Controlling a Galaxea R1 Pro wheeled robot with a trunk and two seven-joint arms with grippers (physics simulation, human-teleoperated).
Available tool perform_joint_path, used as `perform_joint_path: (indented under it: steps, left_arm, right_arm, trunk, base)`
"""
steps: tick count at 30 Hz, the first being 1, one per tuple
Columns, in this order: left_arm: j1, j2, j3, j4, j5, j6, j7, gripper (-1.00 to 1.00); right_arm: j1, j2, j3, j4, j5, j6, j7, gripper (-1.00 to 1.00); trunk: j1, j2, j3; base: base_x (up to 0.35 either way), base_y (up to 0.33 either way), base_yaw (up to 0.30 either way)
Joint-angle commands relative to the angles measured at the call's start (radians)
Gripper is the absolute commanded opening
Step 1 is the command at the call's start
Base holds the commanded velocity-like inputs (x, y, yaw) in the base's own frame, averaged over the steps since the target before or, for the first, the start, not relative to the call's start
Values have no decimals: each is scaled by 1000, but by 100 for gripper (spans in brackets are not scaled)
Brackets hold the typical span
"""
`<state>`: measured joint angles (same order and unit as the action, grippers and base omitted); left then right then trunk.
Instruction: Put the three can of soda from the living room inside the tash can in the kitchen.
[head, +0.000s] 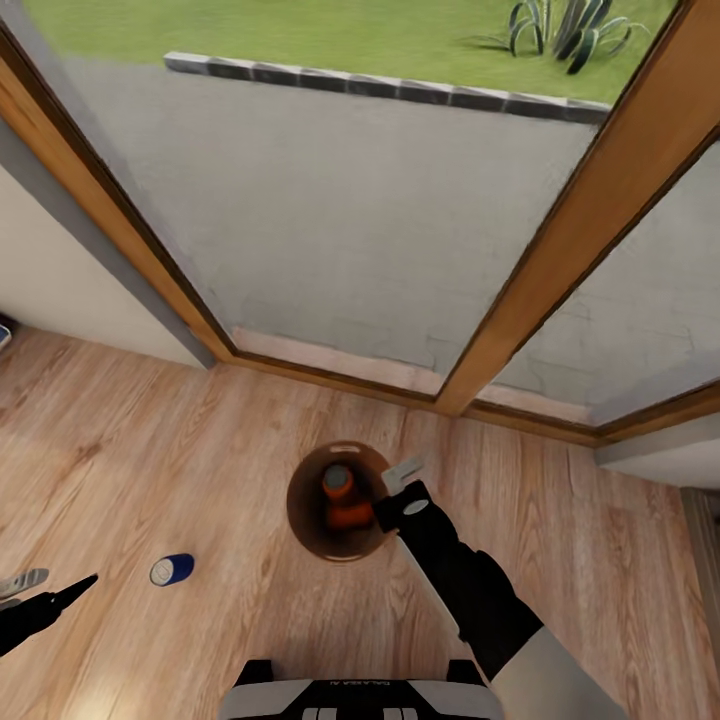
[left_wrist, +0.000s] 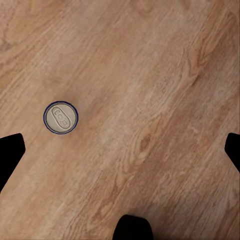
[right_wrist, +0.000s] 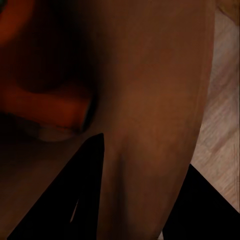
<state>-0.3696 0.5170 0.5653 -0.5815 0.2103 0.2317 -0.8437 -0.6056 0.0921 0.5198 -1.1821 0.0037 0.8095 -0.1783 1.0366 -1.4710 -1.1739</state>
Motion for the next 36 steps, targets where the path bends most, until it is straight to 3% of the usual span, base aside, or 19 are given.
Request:
perform_joint_path:
  steps: [1,14,36]
  left_arm:
    - [0,0,0,0,0,0,0,100]
    - [0,0,1,0,0,0,0,100]
    - [0,0,1,2,0,0,0,100]
  right_arm:
    - [0,1,1,-5,-19,-3,0,-100]
    - [0,5,2,-16,-36,-3,0,-100]
    - [0,5,2,-16,-36,-3,2,-100]
  trunk:
    - [0,0,0]
    - [0,0,0]
    - [0,0,0]
  base:
    - [224,0,31]
    - [262,61,149]
    - [-77,186,9]
